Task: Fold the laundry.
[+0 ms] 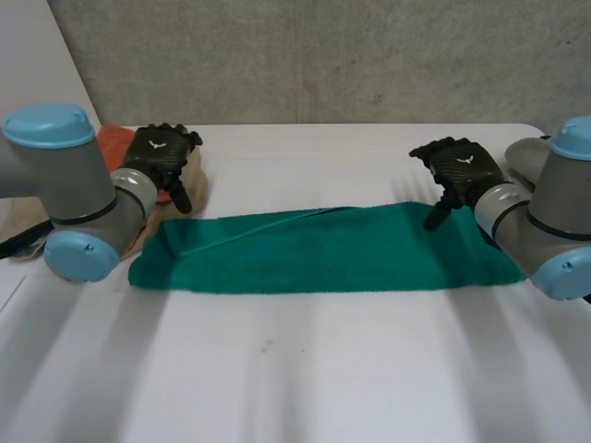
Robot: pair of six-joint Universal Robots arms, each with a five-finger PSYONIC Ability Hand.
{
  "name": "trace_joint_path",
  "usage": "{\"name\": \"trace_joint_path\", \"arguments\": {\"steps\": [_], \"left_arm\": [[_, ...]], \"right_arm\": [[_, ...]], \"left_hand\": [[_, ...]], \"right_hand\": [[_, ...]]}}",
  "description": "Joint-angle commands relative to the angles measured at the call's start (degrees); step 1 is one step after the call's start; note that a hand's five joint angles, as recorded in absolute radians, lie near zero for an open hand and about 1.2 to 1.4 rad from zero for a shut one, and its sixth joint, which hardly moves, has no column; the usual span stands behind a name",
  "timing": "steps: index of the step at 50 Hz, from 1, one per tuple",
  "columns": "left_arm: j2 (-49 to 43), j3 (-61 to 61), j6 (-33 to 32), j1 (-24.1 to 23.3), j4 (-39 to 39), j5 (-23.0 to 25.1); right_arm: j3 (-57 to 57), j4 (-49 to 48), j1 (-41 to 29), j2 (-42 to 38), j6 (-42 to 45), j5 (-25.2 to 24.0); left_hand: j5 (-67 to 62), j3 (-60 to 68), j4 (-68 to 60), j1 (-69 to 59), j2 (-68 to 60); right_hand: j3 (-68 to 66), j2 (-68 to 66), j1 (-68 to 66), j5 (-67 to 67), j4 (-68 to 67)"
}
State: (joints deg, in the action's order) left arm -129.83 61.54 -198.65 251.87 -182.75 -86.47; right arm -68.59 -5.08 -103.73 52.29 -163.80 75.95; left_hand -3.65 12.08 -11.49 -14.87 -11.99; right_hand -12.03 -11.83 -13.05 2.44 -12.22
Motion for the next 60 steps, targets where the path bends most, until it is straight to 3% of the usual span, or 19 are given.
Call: {"name": "trace_joint_path", "arguments": {"steps": [1, 8, 21, 45, 55, 60], "left_arm": [[-5.1, -6.3, -3.5, -2.0, 11.1, 0.0], [-11.8, -13.4, -7.0, -3.0, 19.4, -1.1], [-18.8, -22.7, -13.2, -4.4, 19.8, -5.0], [-28.1, -36.6, -20.0, -3.7, 20.9, -5.5], [-31.5, -43.8, -22.0, -3.4, 19.7, -5.4], [-32.2, -44.8, -22.5, -3.6, 19.8, -4.6]], "right_arm": [[-0.1, 0.3, -1.0, -0.1, 1.4, -0.7], [-0.8, 0.4, -1.5, -0.3, 4.8, 0.0], [-1.5, 0.3, -1.9, -0.7, 6.8, 0.5], [-2.0, -0.1, -2.4, -1.4, 9.0, 1.4], [-2.2, -0.1, -2.5, -1.7, 10.4, 2.1], [-2.2, -0.1, -2.4, -1.4, 10.3, 2.3]], "left_hand": [[3.6, -2.1, 1.5, 4.9, 2.0], [0.8, 0.8, -1.4, 2.0, -0.9], [-0.4, 2.0, -2.6, 0.8, -2.1], [1.1, 0.5, -1.1, 2.3, -0.6], [-7.5, 9.1, -9.6, -6.3, -9.1], [-22.3, 23.8, -24.4, -21.0, -23.9]], "right_hand": [[2.0, 1.8, 3.0, -2.4, 2.2], [2.0, 1.8, 3.0, -2.4, 2.2], [2.0, 1.8, 3.0, -2.4, 2.2], [2.0, 1.8, 3.0, -2.4, 2.2], [2.0, 1.8, 3.0, -2.4, 2.2], [2.0, 1.8, 3.0, -2.4, 2.2]]}}
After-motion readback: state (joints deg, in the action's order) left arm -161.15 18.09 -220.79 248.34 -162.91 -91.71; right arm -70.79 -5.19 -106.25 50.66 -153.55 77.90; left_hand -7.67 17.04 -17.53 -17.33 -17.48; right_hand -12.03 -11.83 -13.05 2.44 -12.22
